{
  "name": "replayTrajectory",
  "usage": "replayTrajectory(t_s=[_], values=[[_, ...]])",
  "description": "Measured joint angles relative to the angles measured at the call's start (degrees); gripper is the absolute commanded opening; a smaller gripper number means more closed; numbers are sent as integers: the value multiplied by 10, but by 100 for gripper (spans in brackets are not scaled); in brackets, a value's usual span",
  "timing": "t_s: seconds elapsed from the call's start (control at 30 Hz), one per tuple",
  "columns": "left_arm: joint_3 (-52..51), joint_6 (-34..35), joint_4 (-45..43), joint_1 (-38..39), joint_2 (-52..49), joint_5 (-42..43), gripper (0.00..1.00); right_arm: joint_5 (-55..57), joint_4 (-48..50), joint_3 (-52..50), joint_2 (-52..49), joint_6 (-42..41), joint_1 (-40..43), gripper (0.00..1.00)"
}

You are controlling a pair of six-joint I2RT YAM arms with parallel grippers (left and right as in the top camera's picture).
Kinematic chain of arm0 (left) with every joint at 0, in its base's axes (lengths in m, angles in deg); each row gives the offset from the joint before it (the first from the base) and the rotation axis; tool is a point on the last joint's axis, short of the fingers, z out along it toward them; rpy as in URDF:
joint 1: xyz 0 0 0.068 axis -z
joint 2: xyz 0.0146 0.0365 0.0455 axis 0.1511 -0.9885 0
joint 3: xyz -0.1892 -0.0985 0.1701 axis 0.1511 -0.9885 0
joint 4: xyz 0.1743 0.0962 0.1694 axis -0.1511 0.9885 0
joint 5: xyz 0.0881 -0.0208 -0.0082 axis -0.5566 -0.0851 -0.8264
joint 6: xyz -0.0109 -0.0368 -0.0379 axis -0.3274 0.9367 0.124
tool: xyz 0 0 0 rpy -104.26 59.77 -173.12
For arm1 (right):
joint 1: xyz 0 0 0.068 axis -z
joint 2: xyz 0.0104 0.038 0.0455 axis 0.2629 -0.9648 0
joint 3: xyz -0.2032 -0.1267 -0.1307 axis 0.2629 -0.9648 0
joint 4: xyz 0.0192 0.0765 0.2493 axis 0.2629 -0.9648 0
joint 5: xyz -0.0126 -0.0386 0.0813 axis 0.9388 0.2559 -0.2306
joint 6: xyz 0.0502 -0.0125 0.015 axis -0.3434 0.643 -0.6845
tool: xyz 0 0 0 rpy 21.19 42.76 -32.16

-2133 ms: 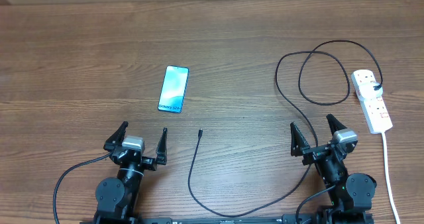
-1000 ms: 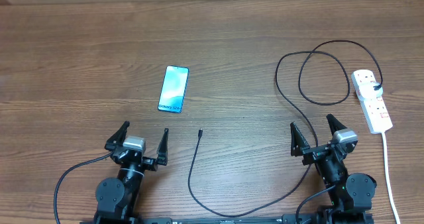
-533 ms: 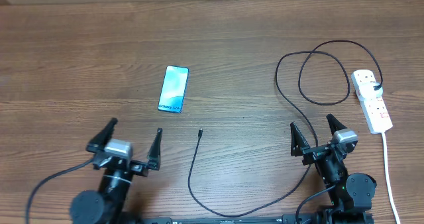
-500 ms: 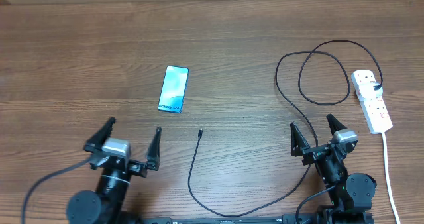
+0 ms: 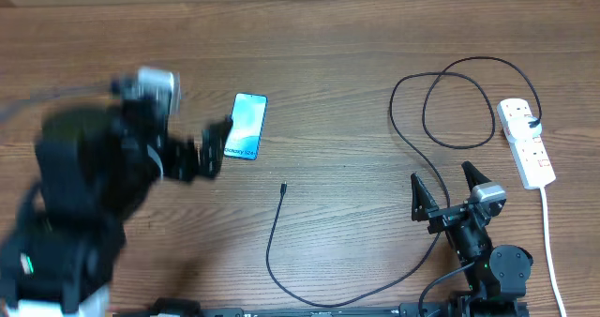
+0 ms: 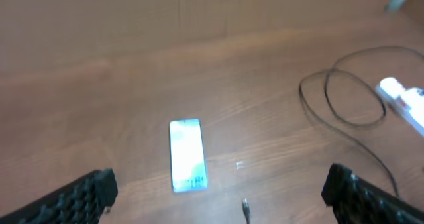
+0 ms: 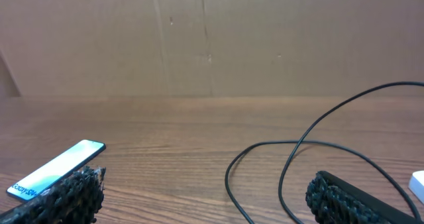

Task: Plug charger to phone and switch on socket
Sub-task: 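Raise the left arm and move the left gripper over the phone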

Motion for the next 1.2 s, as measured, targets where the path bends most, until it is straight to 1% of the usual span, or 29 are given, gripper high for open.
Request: replayTrajectory(t_s=[0.13, 0.2, 0.3, 0.4, 0.43, 0.47, 0.5, 0.53, 0.57, 0.8, 1.03, 1.2], values=[[179, 0, 133, 0, -138, 4, 100, 0, 0, 0, 0, 0, 0, 100], [239, 0, 179, 0, -194, 9, 100, 0, 0, 0, 0, 0, 0, 100], [282, 0, 217, 0, -261, 20, 100, 0, 0, 0, 0, 0, 0, 100], [286, 11, 242, 0, -309, 37, 100, 0, 0, 0, 0, 0, 0, 100], [286, 16, 249, 0, -327, 46, 98, 0, 0, 0, 0, 0, 0, 100], [286, 18, 250, 0, -337, 52, 90, 0, 0, 0, 0, 0, 0, 100], [286, 24, 251, 0, -349, 59, 62, 0, 0, 0, 0, 0, 0, 100], [286, 31, 253, 0, -361, 68, 31, 0, 0, 0, 0, 0, 0, 100], [286, 30, 255, 0, -372, 76, 4, 0, 0, 0, 0, 0, 0, 100], [287, 30, 292, 0, -421, 117, 4, 0, 0, 0, 0, 0, 0, 100], [287, 34, 316, 1, -476, 127, 4, 0, 0, 0, 0, 0, 0, 100], [287, 43, 316, 17, -506, 127, 4, 0, 0, 0, 0, 0, 0, 100]])
